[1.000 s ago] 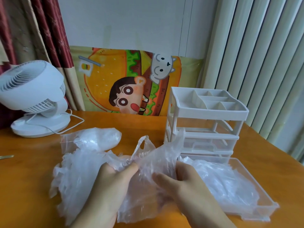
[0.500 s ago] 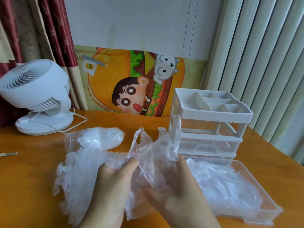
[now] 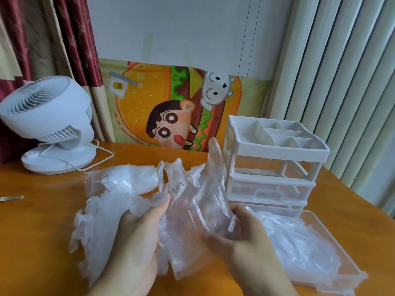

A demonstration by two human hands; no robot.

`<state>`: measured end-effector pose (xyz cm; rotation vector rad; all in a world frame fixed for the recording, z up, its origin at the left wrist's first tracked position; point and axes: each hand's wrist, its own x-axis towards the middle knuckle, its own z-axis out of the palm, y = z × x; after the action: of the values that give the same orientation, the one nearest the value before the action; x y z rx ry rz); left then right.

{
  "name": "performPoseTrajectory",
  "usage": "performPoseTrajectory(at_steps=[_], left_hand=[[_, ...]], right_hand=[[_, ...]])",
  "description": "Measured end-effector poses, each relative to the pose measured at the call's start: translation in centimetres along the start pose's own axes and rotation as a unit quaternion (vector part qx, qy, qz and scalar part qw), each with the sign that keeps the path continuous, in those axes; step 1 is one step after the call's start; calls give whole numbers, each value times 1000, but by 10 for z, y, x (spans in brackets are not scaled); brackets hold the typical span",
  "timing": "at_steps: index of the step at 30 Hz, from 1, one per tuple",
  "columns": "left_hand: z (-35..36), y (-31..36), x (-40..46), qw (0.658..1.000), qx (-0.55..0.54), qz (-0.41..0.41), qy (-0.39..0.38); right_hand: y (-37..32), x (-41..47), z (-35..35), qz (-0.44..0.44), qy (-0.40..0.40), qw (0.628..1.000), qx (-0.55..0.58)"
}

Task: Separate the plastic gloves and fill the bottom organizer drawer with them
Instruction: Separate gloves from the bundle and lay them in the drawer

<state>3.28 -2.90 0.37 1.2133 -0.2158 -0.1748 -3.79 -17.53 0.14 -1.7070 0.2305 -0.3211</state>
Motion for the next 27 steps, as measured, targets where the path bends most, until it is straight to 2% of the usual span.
performPoseTrajectory(at_steps=[2,7,9,13,15,18,21,24,27], left_hand=[[3,7,4,997,-4,-45,56],[-9,4,6,993,-22,-47,105],[-13,7,9,995,-8,-43,90],[-12,9,7,993,66,-95,-4],[-10,5,6,992,81,-101,-6],[-1,-1,0,995,63,-68,47],[9,-4,-5,995,20,-66,75],[16,-3,-4,991,-49,-117,36],[20,-6,-8,981,-28,-192,-29]], right_hand=[[0,0,-1,16,36,999,18],[0,3,-10,-10,108,994,-25],[-5,3,-15,-20,112,993,-10],[-11,5,-24,-2,118,993,30],[-11,6,-24,24,136,988,74],[-11,7,-23,93,126,980,126],[-13,10,-31,101,119,981,115],[-26,14,-62,68,153,981,97],[-34,18,-114,76,137,987,-38]])
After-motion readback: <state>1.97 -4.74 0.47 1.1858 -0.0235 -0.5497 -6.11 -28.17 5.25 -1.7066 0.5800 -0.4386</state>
